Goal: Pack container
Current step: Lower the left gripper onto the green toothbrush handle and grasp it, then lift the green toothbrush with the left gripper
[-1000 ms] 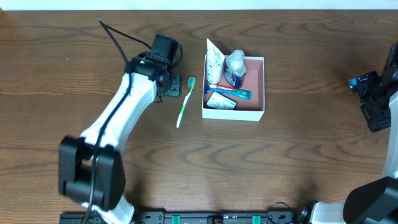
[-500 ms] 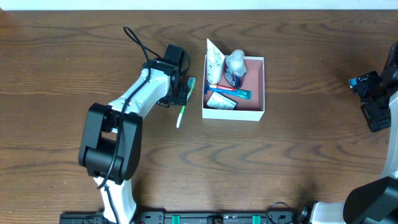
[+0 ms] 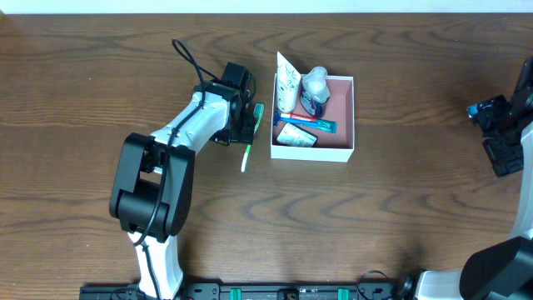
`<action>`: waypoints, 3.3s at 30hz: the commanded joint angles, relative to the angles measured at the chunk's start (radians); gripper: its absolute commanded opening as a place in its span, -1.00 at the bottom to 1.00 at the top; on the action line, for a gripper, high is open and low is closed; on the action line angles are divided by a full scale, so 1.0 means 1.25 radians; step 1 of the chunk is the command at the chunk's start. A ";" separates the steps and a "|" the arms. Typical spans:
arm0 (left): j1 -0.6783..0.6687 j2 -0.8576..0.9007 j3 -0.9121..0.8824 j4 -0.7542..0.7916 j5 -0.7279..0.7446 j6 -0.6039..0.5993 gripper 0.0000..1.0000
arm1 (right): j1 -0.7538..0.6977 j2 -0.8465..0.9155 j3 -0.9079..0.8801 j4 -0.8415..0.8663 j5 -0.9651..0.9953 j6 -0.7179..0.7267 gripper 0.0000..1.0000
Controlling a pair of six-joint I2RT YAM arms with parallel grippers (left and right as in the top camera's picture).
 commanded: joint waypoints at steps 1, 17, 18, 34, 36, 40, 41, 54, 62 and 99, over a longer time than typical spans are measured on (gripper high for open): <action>0.000 0.010 -0.003 0.001 0.006 0.013 0.21 | -0.008 0.004 0.000 -0.002 0.009 0.010 0.99; 0.021 0.001 0.005 0.057 0.006 0.013 0.18 | -0.008 0.004 0.000 -0.002 0.009 0.010 0.99; 0.023 -0.001 0.005 0.055 0.007 0.013 0.18 | -0.008 0.004 0.000 -0.002 0.009 0.010 0.99; 0.026 -0.086 0.005 0.038 0.101 0.046 0.17 | -0.008 0.004 0.000 -0.002 0.009 0.010 0.99; 0.026 -0.092 0.005 0.031 0.101 0.056 0.16 | -0.008 0.004 0.000 -0.002 0.009 0.010 0.98; 0.024 -0.086 0.004 0.002 0.101 0.053 0.17 | -0.008 0.004 0.000 -0.002 0.009 0.010 0.98; 0.023 -0.083 0.002 -0.002 0.101 0.052 0.17 | -0.008 0.004 0.000 -0.002 0.009 0.010 0.99; -0.017 -0.081 -0.008 -0.006 0.028 0.052 0.16 | -0.008 0.004 0.000 -0.002 0.009 0.010 0.98; -0.023 -0.081 -0.053 0.020 -0.014 0.031 0.17 | -0.006 0.004 0.000 -0.002 0.009 0.010 0.99; -0.063 -0.067 -0.123 0.096 -0.013 0.031 0.16 | -0.006 0.004 0.000 -0.002 0.009 0.010 0.98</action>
